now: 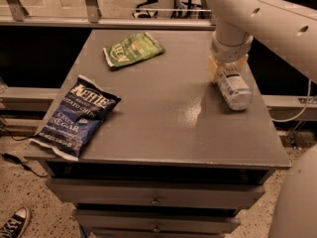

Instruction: Place blue plastic bottle upright

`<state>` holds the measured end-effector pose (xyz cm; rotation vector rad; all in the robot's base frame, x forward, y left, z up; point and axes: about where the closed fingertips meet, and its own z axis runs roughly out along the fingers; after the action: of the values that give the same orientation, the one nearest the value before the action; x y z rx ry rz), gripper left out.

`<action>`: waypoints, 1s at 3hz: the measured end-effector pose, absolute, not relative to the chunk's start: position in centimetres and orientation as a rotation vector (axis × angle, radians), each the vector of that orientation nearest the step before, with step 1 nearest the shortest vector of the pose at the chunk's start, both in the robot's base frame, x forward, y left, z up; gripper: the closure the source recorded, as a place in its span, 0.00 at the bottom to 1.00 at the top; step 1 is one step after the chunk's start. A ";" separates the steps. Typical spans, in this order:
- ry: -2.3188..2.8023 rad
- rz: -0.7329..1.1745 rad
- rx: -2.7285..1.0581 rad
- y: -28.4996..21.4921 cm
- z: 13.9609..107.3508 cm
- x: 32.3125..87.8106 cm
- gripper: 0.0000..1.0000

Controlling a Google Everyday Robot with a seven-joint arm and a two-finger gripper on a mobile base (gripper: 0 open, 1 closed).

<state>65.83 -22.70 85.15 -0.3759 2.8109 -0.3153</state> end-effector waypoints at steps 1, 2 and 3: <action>2.805 -0.339 -0.372 -22.9 85.7 65.8 0.70; 2.694 -0.298 -0.449 -22.2 88.9 65.6 0.94; 2.546 -0.208 -0.552 -20.9 92.6 64.8 1.00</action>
Offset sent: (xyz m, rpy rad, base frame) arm -0.0008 0.0220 0.0998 0.0511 -0.2730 0.2089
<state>64.80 -20.94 92.55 -0.5517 2.5465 -0.2080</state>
